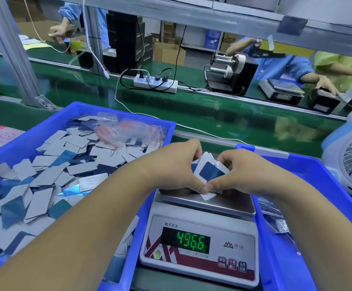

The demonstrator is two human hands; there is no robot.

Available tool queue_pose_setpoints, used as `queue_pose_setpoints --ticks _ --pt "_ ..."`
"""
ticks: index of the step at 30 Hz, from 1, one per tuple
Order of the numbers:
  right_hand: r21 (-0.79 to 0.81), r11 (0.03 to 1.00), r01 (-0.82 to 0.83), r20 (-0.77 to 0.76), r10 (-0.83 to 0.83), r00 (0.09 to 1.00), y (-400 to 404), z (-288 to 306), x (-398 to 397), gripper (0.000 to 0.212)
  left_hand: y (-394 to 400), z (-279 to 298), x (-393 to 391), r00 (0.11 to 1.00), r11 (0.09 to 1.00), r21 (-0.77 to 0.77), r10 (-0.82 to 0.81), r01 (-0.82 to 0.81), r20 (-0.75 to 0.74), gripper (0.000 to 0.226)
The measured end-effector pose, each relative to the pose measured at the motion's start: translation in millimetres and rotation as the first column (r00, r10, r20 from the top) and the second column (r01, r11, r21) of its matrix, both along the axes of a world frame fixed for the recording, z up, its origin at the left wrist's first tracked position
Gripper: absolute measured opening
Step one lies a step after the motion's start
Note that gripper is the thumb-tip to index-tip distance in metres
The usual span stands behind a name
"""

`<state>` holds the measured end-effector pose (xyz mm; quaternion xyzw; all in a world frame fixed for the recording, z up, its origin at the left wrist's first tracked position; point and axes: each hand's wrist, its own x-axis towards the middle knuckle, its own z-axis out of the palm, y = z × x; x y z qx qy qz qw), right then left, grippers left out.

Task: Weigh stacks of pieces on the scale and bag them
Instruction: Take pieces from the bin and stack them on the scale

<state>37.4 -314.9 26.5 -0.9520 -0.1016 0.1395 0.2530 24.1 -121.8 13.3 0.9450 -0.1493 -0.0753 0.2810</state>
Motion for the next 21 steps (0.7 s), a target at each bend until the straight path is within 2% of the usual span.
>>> queue_pose_setpoints --ticks 10,16,21 --pt "0.148 0.988 -0.033 0.068 0.023 0.997 -0.2 -6.5 -1.5 0.053 0.5 2.6 -3.3 1.000 0.999 -0.034 -0.007 0.008 0.016 0.058" --pt "0.169 0.985 -0.046 0.083 0.032 0.996 0.1 -7.3 -1.4 0.048 2.6 0.8 -2.8 0.999 0.995 -0.097 -0.019 0.022 0.032 0.055" --pt "0.188 0.981 -0.051 0.114 0.029 0.993 0.5 -8.9 -0.4 0.044 1.0 -1.0 -2.3 0.994 0.989 -0.142 -0.031 0.046 0.107 0.050"
